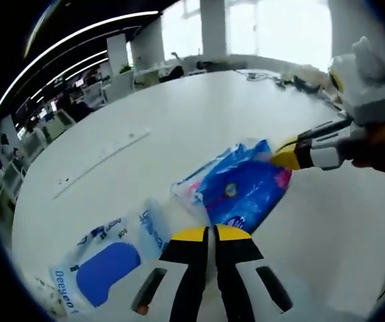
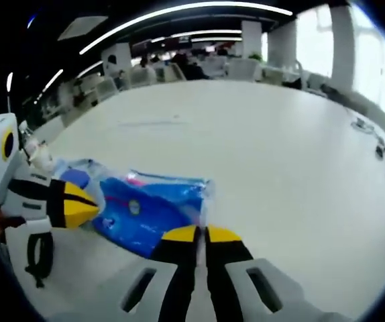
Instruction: Arrange the tabletop items into an orderly group along one side of the table until the central work area is clear of visible clutter.
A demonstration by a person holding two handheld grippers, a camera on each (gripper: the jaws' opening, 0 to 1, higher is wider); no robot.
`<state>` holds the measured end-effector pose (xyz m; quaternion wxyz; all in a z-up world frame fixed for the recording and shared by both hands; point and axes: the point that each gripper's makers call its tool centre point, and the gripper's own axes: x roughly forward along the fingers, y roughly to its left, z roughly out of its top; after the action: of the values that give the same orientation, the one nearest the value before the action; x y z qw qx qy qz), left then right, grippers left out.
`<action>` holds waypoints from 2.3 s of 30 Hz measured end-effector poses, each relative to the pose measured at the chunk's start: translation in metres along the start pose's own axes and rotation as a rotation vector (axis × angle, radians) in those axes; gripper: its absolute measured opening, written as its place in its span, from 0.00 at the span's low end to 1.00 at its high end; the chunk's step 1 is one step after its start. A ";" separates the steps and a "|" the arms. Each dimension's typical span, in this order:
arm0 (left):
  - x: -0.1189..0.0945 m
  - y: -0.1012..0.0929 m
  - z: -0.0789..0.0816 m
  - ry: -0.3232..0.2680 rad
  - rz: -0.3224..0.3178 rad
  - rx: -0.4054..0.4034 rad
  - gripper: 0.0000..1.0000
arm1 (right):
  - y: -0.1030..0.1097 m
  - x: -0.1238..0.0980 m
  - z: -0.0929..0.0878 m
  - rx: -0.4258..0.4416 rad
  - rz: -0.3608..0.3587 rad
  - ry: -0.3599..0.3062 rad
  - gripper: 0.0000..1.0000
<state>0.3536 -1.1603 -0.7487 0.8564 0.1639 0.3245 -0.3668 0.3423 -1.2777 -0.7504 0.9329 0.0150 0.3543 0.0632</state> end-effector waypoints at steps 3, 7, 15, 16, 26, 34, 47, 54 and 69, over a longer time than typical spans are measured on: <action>0.000 0.000 -0.001 0.005 0.002 0.012 0.03 | -0.003 0.002 0.001 -0.004 0.002 -0.003 0.01; 0.001 -0.002 -0.003 0.019 0.008 0.055 0.04 | -0.003 0.003 0.001 -0.007 0.005 0.001 0.02; -0.004 -0.002 -0.002 0.024 0.024 0.070 0.12 | 0.001 0.005 -0.009 -0.024 -0.003 0.038 0.06; -0.006 -0.002 -0.001 0.021 0.022 0.073 0.14 | 0.001 0.005 -0.009 -0.025 -0.003 0.037 0.06; -0.030 -0.006 0.013 -0.012 -0.016 0.064 0.24 | 0.001 -0.002 0.001 -0.026 -0.025 0.017 0.21; -0.052 -0.005 0.030 -0.135 -0.055 0.050 0.35 | 0.006 -0.020 0.018 0.019 -0.030 -0.020 0.48; -0.096 -0.006 0.036 -0.186 -0.146 -0.035 0.66 | 0.032 -0.057 0.019 0.015 -0.020 -0.011 0.79; -0.115 0.001 0.035 -0.212 -0.139 -0.051 0.85 | 0.058 -0.078 0.018 0.063 0.011 -0.002 0.89; -0.152 0.014 0.006 -0.247 -0.184 -0.131 0.92 | 0.116 -0.100 -0.008 0.055 0.074 0.067 0.92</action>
<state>0.2876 -1.0741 -0.6405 0.8613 0.0310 0.2535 -0.4393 0.2505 -1.1760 -0.6818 0.9167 0.0516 0.3861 0.0886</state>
